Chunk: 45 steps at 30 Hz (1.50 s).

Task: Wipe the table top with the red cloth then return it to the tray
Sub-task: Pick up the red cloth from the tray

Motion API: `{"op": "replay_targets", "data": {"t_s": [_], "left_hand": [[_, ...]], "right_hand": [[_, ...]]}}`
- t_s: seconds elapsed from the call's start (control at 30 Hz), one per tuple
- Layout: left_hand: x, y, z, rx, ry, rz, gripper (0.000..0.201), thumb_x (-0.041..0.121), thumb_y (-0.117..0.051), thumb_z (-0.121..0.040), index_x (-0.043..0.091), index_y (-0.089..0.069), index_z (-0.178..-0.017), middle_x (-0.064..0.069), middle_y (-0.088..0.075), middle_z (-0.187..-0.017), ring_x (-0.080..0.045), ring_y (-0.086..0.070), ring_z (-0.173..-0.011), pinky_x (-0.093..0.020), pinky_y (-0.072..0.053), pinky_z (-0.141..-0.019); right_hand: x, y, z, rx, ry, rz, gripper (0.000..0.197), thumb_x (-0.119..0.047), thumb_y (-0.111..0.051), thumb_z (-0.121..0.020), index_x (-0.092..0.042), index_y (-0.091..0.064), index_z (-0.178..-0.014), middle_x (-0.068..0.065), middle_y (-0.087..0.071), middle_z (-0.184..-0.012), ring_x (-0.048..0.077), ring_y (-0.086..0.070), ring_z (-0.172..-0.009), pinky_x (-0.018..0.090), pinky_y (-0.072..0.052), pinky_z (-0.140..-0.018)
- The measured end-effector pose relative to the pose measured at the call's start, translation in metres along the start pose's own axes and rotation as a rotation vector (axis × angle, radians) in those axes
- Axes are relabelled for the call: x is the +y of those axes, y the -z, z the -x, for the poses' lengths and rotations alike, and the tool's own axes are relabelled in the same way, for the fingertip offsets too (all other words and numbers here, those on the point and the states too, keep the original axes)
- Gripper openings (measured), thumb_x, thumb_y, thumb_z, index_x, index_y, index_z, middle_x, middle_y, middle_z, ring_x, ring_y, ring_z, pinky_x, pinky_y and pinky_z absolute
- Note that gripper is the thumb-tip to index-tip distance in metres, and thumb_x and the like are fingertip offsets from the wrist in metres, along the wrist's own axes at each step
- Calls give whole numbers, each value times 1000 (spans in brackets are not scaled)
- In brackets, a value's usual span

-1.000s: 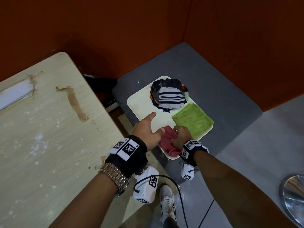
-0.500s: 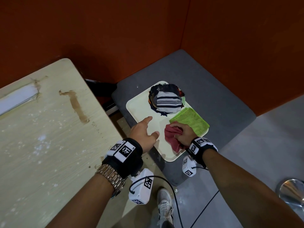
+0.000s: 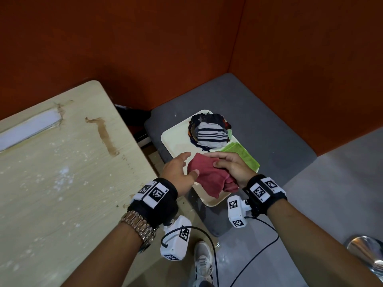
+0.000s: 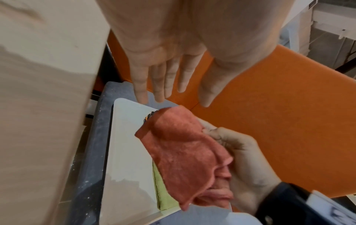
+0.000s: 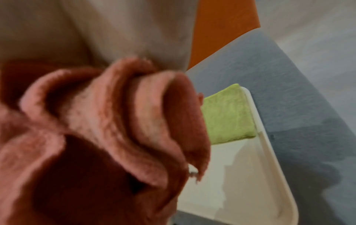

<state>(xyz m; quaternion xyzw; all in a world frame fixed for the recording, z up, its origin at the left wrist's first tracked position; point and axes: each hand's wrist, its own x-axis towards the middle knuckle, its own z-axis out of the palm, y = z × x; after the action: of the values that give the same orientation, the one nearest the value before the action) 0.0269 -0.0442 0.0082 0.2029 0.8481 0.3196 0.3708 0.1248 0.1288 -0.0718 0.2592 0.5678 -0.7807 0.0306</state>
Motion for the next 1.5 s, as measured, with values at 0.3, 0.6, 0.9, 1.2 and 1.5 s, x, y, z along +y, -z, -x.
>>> {"op": "replay_targets", "data": {"t_s": [0.3,0.6,0.9,1.2,1.5], "left_hand": [[8,26,23,77,-83,233,51,35,-71,-64,27,-60,-114,3,-71,-105,-16,-68,-97,-42,-55,-90],[-33,80,69,270,-149,235,27,17,-72,-80,26,-65,-105,8,-71,-98,-10,-65,-97,-37,-54,-90],[-84,112,106,339,-128,256,26,18,-71,-81,28,-67,-104,10,-71,-97,-7,-63,-100,-38,-54,-89],[-121,134,147,387,-95,284,22,16,-71,-82,27,-70,-101,13,-71,-92,-2,-64,-94,-37,-56,-83],[-154,139,194,421,-12,426,25,16,-73,-80,34,-68,-96,4,-69,-89,-10,-68,-87,-37,-60,-75]], "right_hand": [[-67,-37,35,-174,157,33,38,6,-48,-93,-2,-59,-129,29,-61,-124,39,-60,-105,47,-44,-95],[-91,-107,29,-196,354,429,28,5,-63,-89,-9,-74,-111,-1,-72,-115,13,-63,-115,38,-49,-103],[-87,-172,28,-240,368,644,20,-8,-74,-85,-16,-77,-103,-8,-73,-105,0,-65,-104,17,-48,-94],[-85,-232,52,-291,305,926,59,-61,-84,-56,-34,-73,-108,-17,-66,-105,-2,-63,-99,28,-55,-90],[-64,-268,75,-347,311,1028,58,-54,-86,-61,-35,-70,-113,-20,-62,-103,-5,-58,-98,18,-50,-87]]}}
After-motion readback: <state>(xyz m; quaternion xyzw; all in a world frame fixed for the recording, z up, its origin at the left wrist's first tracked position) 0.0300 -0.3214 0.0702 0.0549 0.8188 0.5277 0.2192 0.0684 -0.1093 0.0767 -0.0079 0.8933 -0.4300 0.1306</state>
